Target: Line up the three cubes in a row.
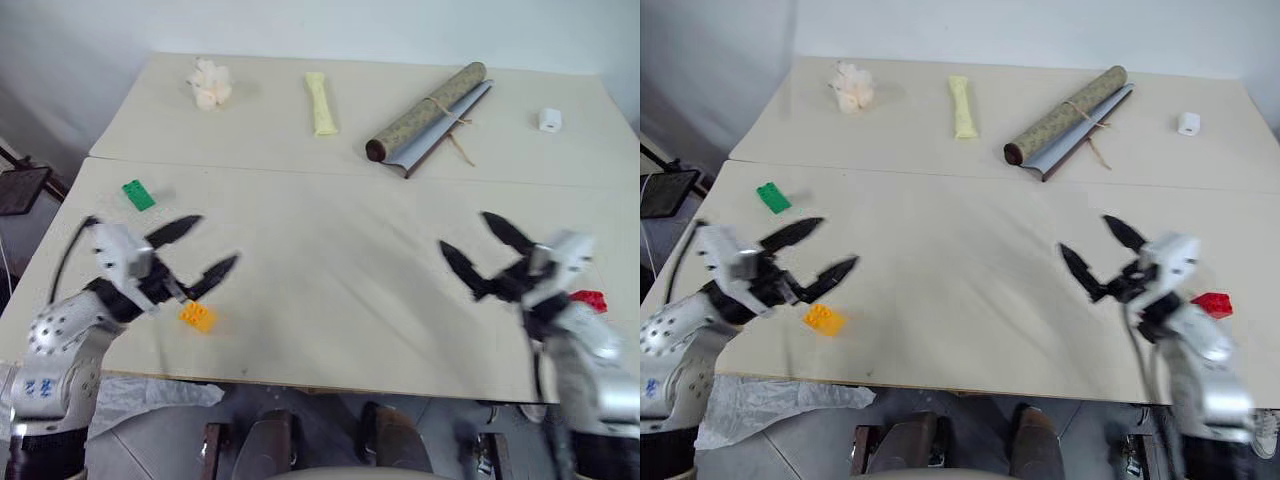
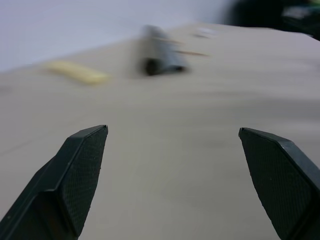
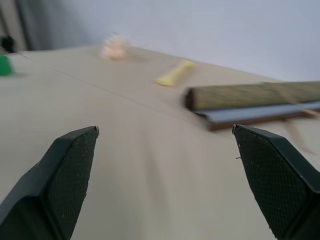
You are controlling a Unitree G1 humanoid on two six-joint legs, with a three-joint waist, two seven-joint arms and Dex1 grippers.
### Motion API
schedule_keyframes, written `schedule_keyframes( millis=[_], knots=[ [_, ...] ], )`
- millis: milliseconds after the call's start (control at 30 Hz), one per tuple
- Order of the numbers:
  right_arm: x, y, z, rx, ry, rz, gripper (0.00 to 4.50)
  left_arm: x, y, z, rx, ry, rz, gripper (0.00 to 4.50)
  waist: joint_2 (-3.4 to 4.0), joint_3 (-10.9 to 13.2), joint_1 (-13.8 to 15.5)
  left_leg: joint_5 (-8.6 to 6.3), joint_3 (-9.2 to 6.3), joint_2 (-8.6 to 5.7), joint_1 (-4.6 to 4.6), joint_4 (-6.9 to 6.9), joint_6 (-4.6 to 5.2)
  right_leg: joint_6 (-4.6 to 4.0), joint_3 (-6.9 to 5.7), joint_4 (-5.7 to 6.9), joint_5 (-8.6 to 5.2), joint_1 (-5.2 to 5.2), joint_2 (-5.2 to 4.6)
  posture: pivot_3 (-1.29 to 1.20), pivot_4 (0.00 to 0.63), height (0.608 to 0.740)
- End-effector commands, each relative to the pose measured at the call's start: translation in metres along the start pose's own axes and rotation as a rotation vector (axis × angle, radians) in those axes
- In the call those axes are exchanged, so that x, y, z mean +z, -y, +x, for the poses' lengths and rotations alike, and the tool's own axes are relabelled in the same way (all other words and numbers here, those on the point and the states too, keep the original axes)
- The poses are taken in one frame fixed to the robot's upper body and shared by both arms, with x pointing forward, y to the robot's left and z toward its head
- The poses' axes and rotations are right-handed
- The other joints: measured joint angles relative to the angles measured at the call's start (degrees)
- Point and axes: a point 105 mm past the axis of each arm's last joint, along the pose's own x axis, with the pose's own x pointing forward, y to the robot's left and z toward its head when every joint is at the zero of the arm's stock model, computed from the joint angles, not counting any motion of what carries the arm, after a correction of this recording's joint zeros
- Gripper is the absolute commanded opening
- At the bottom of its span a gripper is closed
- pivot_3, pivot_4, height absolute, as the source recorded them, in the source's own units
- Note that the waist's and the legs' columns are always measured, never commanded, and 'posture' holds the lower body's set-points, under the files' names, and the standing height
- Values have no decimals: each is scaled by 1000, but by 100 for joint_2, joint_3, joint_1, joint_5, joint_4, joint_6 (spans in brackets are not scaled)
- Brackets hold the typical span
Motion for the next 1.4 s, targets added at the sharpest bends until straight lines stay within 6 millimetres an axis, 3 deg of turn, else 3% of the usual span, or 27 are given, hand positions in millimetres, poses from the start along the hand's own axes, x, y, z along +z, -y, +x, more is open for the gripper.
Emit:
schedule_keyframes(
  millis=[33,167,300,367,567,733,833,900,1233,1333,1400],
  knots=[
    [17,14,-27,-64,-17,-42,4500,3,17,14,-171,-15,26,4466,0,1,-16,-1,5,10,4,-3,-2,-1,7,0,-1,-3,6,0,150,740],
    [-2,62,-130,-409,-224,-80,4500,7,43,48,-353,33,-16,4466,4,2,98,-2,48,10,6,-3,-4,-2,8,-1,-1,-2,11,0,150,740],
    [-24,67,-185,-548,-366,-58,4500,3,51,59,-405,35,-33,4466,1,3,93,-10,62,9,9,-3,4,-1,20,-8,0,0,11,0,150,740],
    [-31,66,-196,-583,-411,-47,4500,-1,50,64,-405,32,-27,4466,2,3,6,-11,75,15,20,-4,2,-1,34,-5,0,1,16,0,150,740],
    [-27,66,-148,-511,-387,55,4500,-5,44,70,-397,37,-17,4466,9,4,-178,-17,97,40,55,-14,-6,-1,120,12,0,12,43,0,150,740],
    [-27,76,-116,-504,-464,145,4500,-4,42,73,-404,42,4,4466,11,2,-70,-16,101,41,38,1,-10,-4,134,33,1,-48,50,0,150,740],
    [-29,88,-96,-526,-536,109,4500,-5,44,75,-414,43,23,4466,10,3,8,-18,112,40,26,5,-7,-4,137,29,2,-60,52,0,150,740],
    [-37,91,-97,-532,-621,59,4500,-5,45,75,-415,44,29,4466,10,3,40,-19,113,39,24,7,-4,-3,136,26,2,-60,52,0,150,740],
    [-64,100,-90,-567,-685,147,4500,-4,43,71,-380,39,53,4466,8,3,87,-22,166,43,14,8,-2,1,136,19,4,-65,60,0,150,740],
    [-68,99,-83,-547,-679,176,3918,-2,42,71,-368,41,58,4500,8,3,43,-21,167,47,15,8,-3,1,137,20,4,-65,63,0,150,740],
    [-71,97,-81,-528,-697,195,3263,-2,41,71,-363,42,58,4500,8,3,27,-21,166,47,15,8,-3,1,137,19,4,-66,63,0,150,740]
  ],
)
